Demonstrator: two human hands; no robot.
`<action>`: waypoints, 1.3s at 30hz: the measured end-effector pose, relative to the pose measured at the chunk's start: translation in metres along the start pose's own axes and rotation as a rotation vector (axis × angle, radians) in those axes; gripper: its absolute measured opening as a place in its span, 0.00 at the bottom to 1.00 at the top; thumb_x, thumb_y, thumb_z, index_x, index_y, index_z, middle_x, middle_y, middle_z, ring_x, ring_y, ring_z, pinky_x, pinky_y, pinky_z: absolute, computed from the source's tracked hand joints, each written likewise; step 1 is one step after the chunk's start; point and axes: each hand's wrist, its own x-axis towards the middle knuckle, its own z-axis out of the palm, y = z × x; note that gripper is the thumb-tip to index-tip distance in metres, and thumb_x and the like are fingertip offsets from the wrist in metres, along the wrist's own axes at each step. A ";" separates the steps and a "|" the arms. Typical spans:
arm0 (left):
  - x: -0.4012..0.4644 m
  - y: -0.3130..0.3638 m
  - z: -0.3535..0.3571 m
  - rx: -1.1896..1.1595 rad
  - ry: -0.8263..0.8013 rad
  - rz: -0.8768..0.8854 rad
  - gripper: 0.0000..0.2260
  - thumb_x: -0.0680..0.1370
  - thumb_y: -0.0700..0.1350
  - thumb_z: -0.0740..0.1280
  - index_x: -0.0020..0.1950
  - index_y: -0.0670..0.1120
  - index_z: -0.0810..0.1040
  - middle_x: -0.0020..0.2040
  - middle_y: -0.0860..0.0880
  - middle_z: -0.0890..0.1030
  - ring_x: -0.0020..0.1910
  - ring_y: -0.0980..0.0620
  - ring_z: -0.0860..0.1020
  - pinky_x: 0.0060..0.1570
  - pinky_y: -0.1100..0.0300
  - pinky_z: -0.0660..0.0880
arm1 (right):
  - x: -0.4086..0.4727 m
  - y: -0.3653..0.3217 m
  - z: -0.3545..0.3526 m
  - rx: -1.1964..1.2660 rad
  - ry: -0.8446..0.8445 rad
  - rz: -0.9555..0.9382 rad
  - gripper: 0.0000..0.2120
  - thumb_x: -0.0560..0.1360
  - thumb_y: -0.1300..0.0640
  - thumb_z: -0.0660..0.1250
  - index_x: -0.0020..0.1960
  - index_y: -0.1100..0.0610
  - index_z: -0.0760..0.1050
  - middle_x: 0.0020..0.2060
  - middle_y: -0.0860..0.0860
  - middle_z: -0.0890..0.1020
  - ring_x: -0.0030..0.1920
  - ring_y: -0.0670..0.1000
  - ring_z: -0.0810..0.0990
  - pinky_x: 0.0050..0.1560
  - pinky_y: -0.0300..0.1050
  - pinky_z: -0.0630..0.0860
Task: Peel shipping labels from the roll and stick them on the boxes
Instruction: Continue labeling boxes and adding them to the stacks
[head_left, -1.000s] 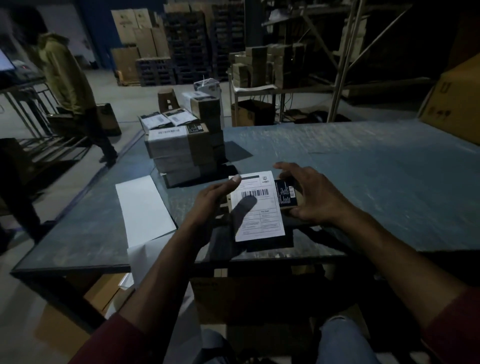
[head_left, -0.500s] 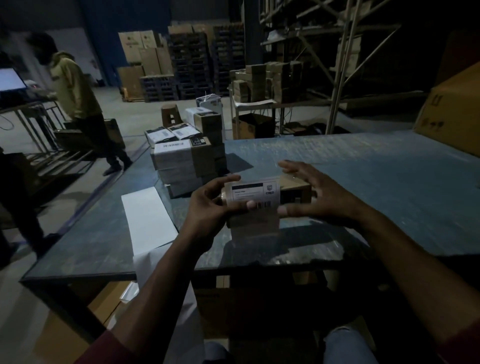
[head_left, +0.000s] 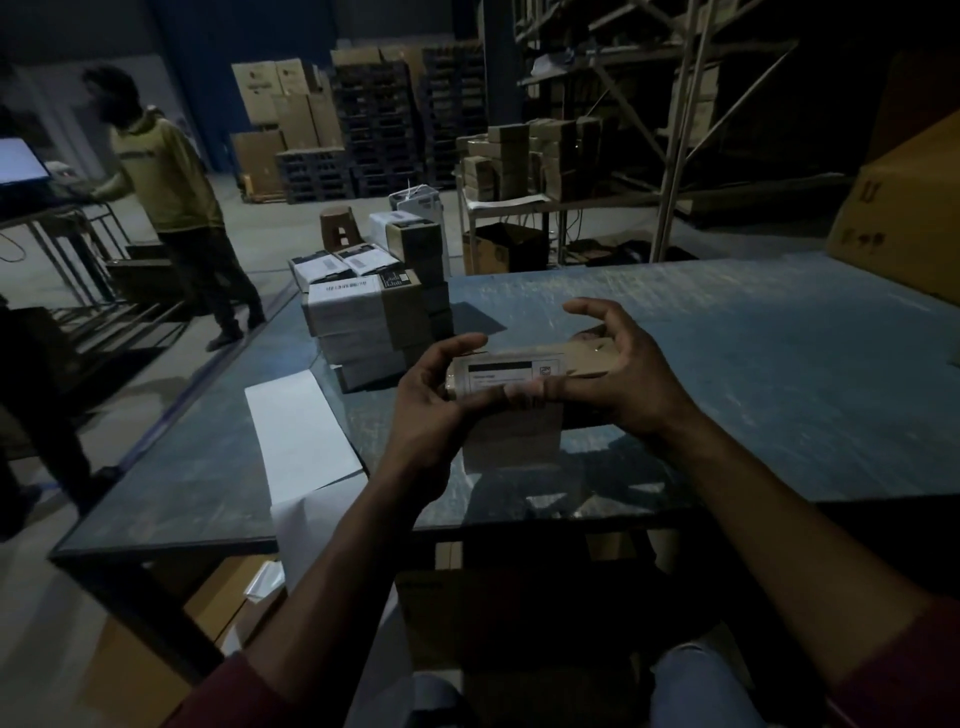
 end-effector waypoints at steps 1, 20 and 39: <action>-0.001 0.000 0.002 0.002 0.021 0.010 0.32 0.60 0.46 0.87 0.62 0.48 0.83 0.59 0.47 0.85 0.57 0.48 0.85 0.56 0.46 0.84 | -0.001 0.000 0.001 0.022 0.007 -0.006 0.46 0.57 0.44 0.84 0.72 0.46 0.71 0.52 0.49 0.77 0.50 0.47 0.78 0.43 0.32 0.77; -0.010 -0.017 0.008 -0.019 0.142 0.059 0.15 0.86 0.39 0.59 0.68 0.47 0.81 0.62 0.40 0.82 0.56 0.50 0.82 0.51 0.61 0.79 | -0.004 0.005 0.018 0.140 0.227 0.151 0.24 0.74 0.53 0.77 0.67 0.42 0.73 0.51 0.54 0.81 0.54 0.56 0.82 0.52 0.54 0.82; 0.000 -0.012 -0.004 0.040 0.034 -0.150 0.09 0.80 0.52 0.72 0.55 0.48 0.85 0.50 0.48 0.87 0.51 0.47 0.85 0.41 0.55 0.77 | -0.010 0.004 0.022 0.164 0.035 0.357 0.36 0.66 0.48 0.84 0.69 0.42 0.71 0.56 0.54 0.82 0.55 0.56 0.83 0.46 0.50 0.83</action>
